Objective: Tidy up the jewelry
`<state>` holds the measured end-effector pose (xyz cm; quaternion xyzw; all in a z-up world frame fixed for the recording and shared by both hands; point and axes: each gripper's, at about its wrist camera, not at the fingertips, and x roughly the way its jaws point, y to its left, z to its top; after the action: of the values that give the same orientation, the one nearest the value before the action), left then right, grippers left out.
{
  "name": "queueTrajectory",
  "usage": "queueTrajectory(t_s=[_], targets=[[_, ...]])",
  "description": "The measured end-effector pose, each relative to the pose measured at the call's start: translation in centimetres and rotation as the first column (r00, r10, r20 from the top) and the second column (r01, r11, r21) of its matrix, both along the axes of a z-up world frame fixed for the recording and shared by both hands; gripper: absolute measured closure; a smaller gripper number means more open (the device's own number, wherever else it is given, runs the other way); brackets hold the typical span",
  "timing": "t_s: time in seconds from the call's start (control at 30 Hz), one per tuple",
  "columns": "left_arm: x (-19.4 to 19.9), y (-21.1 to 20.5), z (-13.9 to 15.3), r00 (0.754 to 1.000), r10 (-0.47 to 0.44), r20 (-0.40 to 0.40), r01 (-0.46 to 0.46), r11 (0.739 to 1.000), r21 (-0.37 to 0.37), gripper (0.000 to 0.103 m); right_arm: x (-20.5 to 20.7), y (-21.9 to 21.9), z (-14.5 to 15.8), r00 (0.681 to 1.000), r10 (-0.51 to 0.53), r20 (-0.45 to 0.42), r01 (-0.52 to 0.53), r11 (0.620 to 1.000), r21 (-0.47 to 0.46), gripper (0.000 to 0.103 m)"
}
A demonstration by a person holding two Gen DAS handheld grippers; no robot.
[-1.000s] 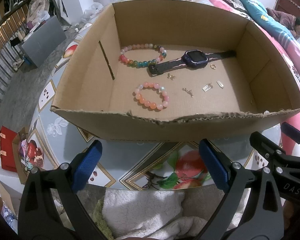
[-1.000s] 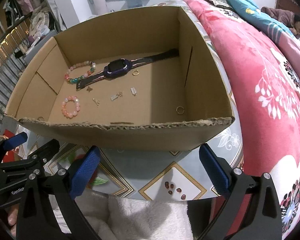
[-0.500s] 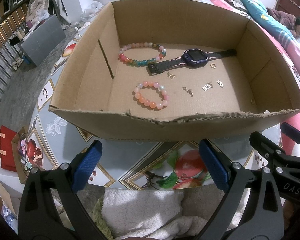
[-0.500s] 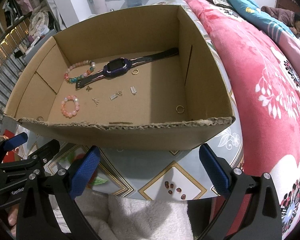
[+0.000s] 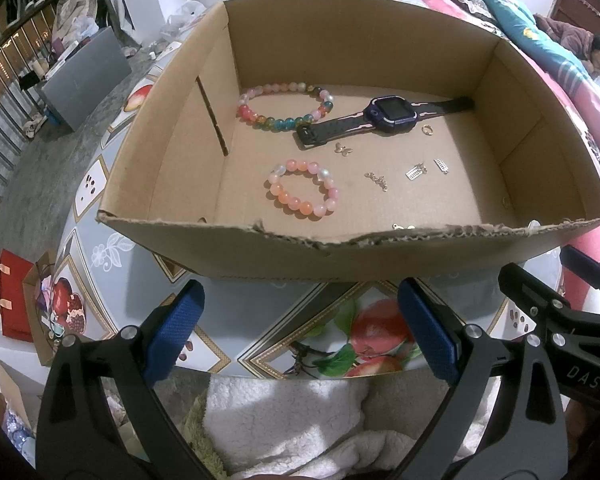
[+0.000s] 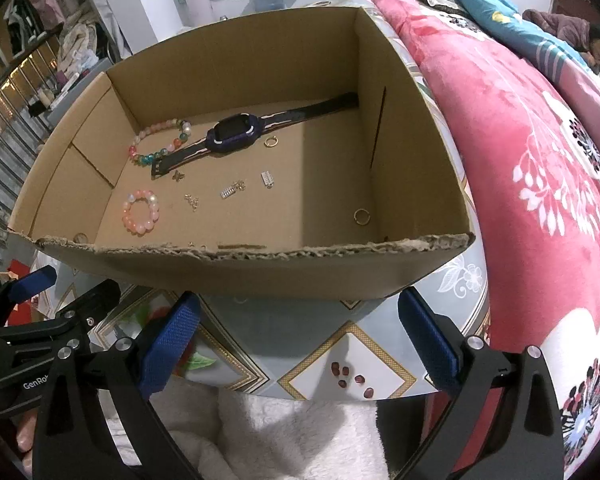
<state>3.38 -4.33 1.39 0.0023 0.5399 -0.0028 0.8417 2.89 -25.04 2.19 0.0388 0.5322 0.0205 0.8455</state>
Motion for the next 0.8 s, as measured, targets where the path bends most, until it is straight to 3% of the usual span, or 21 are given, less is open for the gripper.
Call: queueTrajectory(t_s=[0.8], targets=[[0.03, 0.09, -0.13, 1.0, -0.001, -0.006, 0.001, 1.0, -0.002, 0.009, -0.01, -0.01, -0.03, 1.0, -0.001, -0.008, 0.001, 1.0, -0.001, 0.006]])
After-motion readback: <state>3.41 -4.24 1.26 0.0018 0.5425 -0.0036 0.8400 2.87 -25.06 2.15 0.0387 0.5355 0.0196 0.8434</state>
